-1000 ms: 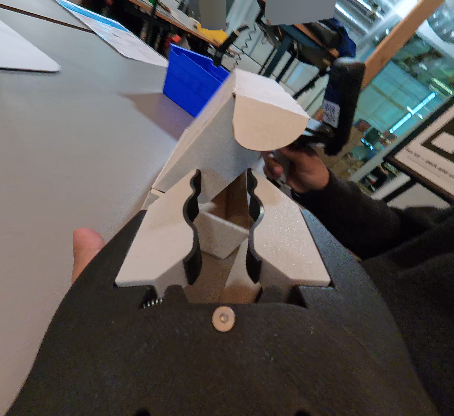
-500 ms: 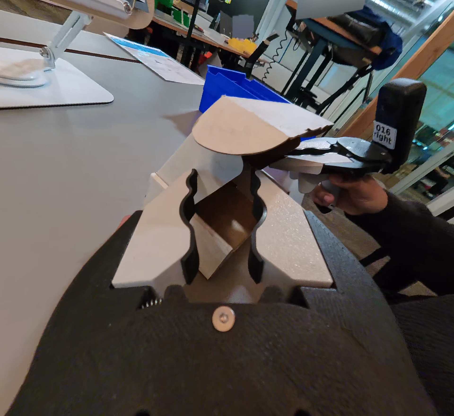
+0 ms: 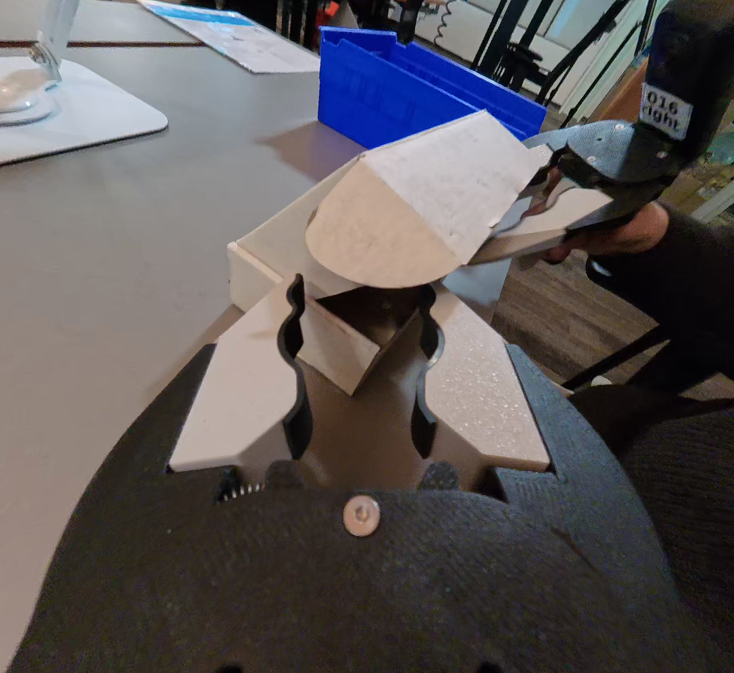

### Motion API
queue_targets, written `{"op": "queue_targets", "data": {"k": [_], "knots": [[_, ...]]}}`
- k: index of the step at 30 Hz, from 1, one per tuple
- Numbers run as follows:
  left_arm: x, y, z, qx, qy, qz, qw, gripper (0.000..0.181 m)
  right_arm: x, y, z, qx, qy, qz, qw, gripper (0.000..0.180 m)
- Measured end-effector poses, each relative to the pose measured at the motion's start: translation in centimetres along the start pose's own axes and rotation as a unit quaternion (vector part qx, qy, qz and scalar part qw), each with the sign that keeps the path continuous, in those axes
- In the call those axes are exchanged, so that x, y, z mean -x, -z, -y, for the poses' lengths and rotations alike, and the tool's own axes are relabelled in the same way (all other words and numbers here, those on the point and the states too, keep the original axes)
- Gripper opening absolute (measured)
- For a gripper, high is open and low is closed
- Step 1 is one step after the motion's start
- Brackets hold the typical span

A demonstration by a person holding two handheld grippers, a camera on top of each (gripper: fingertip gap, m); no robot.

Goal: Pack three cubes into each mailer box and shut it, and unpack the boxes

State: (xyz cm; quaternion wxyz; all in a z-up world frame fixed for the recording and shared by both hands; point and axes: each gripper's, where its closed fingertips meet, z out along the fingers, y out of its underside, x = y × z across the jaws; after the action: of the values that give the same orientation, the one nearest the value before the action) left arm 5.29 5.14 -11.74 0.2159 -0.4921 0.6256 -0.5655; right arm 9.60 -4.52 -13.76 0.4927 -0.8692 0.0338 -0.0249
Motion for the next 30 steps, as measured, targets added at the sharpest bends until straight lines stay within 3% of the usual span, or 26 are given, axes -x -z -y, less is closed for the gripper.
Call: {"op": "queue_targets", "data": {"k": [2,6,9,12,16,20,30], "knots": [[0.1,0.8,-0.6,0.018,0.01,0.003,1.0,0.063,0.4,1.1,-0.7,0.02,-0.017,0.025,0.999,0.08],[0.4,2.7,-0.3,-0.011,0.003,0.027,1.0,0.069,-0.8,3.7,0.8,-0.062,-0.04,-0.004,0.997,0.077],[0.6,3.7,1.7,-0.068,-0.065,0.081,0.992,0.069,-1.4,4.4,2.5,-0.118,-0.024,-0.04,0.992,0.072],[-0.5,3.5,2.6,-0.092,-0.14,0.102,0.981,0.068,-1.4,4.0,2.9,-0.112,0.052,-0.09,0.988,0.063],[-1.7,3.2,3.4,-0.114,-0.167,0.111,0.973,0.054,-1.4,3.8,3.1,-0.096,0.154,-0.169,0.969,0.041],[-2.3,3.7,4.4,-0.145,-0.169,0.106,0.969,0.042,-0.7,3.9,3.8,-0.105,0.192,-0.192,0.957,0.023],[-3.2,2.7,2.8,-0.097,-0.222,0.09,0.966,0.021,-1.0,4.1,3.4,-0.103,0.107,-0.148,0.978,0.007]]}}
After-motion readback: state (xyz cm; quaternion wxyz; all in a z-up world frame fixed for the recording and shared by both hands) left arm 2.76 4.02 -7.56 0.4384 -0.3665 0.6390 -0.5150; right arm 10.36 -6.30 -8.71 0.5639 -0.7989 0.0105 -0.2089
